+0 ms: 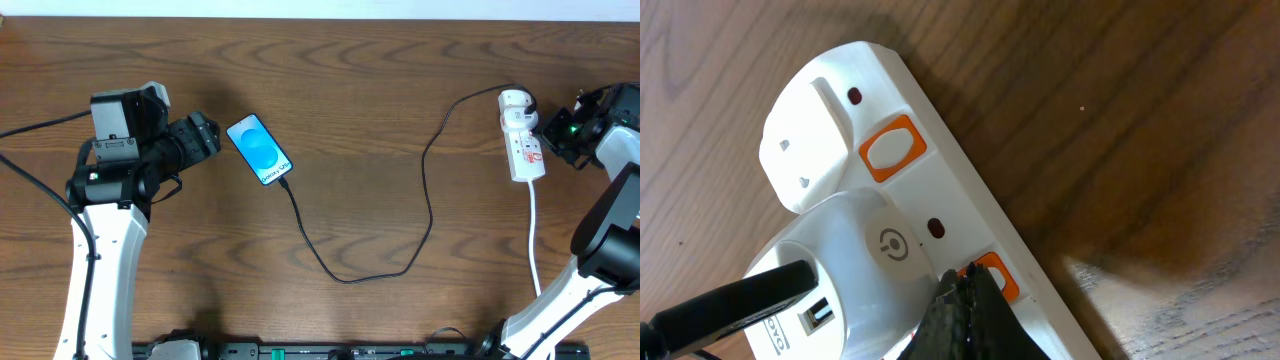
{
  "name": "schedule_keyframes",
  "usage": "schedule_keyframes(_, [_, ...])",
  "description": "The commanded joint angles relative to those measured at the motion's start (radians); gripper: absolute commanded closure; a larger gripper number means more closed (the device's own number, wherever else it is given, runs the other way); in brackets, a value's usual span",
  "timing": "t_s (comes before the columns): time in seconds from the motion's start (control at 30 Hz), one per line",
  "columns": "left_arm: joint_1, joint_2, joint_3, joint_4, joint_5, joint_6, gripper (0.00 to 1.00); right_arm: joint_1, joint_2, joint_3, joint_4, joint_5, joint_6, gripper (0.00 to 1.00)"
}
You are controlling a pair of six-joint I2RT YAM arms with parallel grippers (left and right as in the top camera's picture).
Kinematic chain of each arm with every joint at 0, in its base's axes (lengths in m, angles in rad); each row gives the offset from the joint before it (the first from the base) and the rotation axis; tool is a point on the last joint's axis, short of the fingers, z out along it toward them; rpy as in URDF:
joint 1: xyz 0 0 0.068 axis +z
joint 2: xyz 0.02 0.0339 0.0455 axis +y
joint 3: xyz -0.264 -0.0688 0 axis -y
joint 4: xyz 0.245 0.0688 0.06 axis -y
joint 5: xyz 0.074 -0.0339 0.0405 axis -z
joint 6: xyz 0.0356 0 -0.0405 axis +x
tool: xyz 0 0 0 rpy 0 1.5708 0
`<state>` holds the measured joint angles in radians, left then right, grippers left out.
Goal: Plug charger to phone and switch on socket
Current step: 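Press down the orange switch beside the charger plug with the right gripper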
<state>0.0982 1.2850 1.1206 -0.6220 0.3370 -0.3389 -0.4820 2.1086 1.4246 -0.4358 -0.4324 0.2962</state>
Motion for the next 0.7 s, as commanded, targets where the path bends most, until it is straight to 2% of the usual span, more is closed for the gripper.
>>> schedule_keyframes(0.0, [0.003,0.002,0.009,-0.003,-0.01,0.018,0.18,0.032,0.051,-0.024,-0.01,0.06,-0.014,0.99])
schedule_keyframes(0.67, [0.003,0.002,0.009,-0.003,-0.01,0.017,0.18,0.052,0.052,-0.025,-0.025,-0.012,-0.085,0.99])
